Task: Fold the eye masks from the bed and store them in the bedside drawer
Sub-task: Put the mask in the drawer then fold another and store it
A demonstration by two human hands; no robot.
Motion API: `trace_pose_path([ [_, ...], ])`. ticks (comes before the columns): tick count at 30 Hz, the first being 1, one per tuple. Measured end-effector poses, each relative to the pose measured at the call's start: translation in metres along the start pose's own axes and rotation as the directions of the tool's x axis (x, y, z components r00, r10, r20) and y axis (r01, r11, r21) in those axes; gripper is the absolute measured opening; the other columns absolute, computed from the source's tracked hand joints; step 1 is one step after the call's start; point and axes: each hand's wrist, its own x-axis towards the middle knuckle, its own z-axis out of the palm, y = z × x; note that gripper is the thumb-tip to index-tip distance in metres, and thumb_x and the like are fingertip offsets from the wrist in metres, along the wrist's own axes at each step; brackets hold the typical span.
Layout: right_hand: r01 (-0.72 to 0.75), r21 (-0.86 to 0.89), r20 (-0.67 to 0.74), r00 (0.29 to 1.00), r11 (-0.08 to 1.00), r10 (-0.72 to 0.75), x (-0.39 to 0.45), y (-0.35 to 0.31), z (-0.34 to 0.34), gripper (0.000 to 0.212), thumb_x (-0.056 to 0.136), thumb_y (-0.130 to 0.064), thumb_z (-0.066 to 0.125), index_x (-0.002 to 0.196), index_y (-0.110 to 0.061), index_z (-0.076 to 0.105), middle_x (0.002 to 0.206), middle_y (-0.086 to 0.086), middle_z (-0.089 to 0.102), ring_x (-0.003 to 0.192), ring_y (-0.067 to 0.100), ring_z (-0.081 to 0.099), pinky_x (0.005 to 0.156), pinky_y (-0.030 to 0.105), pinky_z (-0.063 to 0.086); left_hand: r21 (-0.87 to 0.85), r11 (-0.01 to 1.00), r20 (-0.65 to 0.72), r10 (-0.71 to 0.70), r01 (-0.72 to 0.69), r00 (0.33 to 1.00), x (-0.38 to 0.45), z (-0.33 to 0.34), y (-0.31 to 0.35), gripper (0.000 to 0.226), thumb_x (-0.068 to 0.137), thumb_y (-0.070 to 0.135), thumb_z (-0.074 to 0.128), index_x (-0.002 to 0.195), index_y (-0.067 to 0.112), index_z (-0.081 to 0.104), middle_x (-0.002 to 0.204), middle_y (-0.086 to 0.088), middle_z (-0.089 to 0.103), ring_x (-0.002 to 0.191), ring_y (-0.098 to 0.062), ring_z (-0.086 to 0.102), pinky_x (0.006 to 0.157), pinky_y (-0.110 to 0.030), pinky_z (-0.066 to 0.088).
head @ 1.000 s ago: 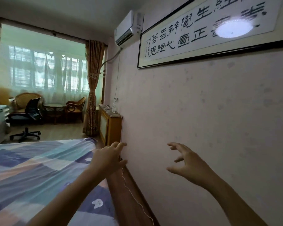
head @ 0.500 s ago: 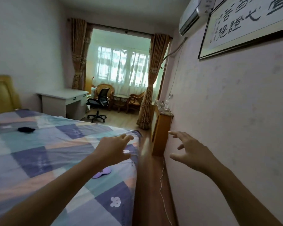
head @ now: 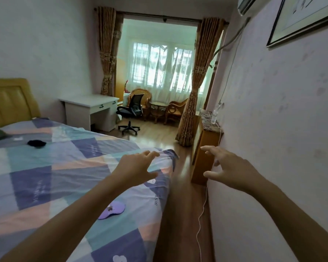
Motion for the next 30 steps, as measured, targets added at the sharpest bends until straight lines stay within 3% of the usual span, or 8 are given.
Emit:
trace_pose_path([
  [4, 0.134, 0.1, 0.071, 0.987, 0.986, -0.141, 0.096, 0.027, 0.041, 0.072, 0.079, -0.042, 0.068, 0.14, -0.039, 0.031, 0.139, -0.009, 0.048, 0.102, 0.007, 0.055, 0.083, 0.032, 0.053, -0.03, 0.984, 0.008, -0.174, 0.175, 0.985, 0.045, 0.032, -0.024, 0.063, 0.087, 0.053, 0.056, 0.142, 0.032, 0.033, 0.143, 0.006, 0.049, 0.113, -0.021, 0.06, 0.082, -0.035, 0.049],
  [8, 0.262, 0.157, 0.172, 0.942, 0.952, -0.288, 0.191, 0.022, 0.092, 0.071, 0.077, -0.041, 0.069, 0.138, -0.04, 0.032, 0.134, -0.008, 0.052, 0.098, 0.008, 0.06, 0.083, 0.034, 0.054, -0.018, 0.934, 0.067, -0.355, 0.357, 0.932, 0.063, 0.061, -0.07, 0.062, 0.087, 0.051, 0.056, 0.142, 0.032, 0.034, 0.143, 0.005, 0.049, 0.115, -0.022, 0.058, 0.085, -0.037, 0.049],
  [11, 0.371, 0.2, 0.237, 0.88, 0.907, -0.412, 0.257, -0.002, 0.136, 0.068, 0.078, -0.039, 0.07, 0.137, -0.037, 0.035, 0.133, -0.008, 0.052, 0.103, 0.01, 0.059, 0.084, 0.031, 0.051, 0.025, 0.858, 0.114, -0.512, 0.513, 0.851, 0.06, 0.081, -0.113, 0.062, 0.088, 0.053, 0.055, 0.143, 0.033, 0.033, 0.146, 0.006, 0.046, 0.121, -0.022, 0.054, 0.092, -0.039, 0.045],
  [16, 0.573, 0.214, 0.326, 0.722, 0.791, -0.611, 0.351, -0.066, 0.228, 0.069, 0.08, -0.041, 0.068, 0.138, -0.036, 0.032, 0.136, -0.006, 0.051, 0.121, 0.017, 0.05, 0.092, 0.041, 0.047, 0.082, 0.705, 0.188, -0.705, 0.705, 0.683, 0.049, 0.127, -0.194, 0.061, 0.089, 0.051, 0.054, 0.143, 0.033, 0.034, 0.149, 0.008, 0.042, 0.133, -0.02, 0.044, 0.1, -0.039, 0.039],
  [22, 0.66, 0.298, 0.442, 0.545, 0.689, -0.713, 0.435, -0.13, 0.334, 0.068, 0.082, -0.036, 0.067, 0.14, -0.03, 0.033, 0.139, -0.003, 0.05, 0.121, 0.019, 0.05, 0.089, 0.034, 0.043, 0.099, 0.54, 0.277, -0.822, 0.836, 0.498, 0.062, 0.195, -0.28, 0.056, 0.089, 0.047, 0.054, 0.139, 0.029, 0.036, 0.144, 0.006, 0.046, 0.124, -0.021, 0.052, 0.092, -0.034, 0.041],
  [30, 0.643, 0.331, 0.64, 0.385, 0.691, -0.665, 0.502, -0.158, 0.495, 0.065, 0.083, -0.036, 0.065, 0.139, -0.032, 0.034, 0.136, -0.005, 0.052, 0.121, 0.019, 0.051, 0.094, 0.036, 0.044, 0.096, 0.443, 0.389, -0.841, 0.892, 0.376, 0.08, 0.312, -0.342, 0.055, 0.09, 0.046, 0.051, 0.14, 0.028, 0.035, 0.141, 0.003, 0.047, 0.119, -0.024, 0.054, 0.087, -0.036, 0.041],
])
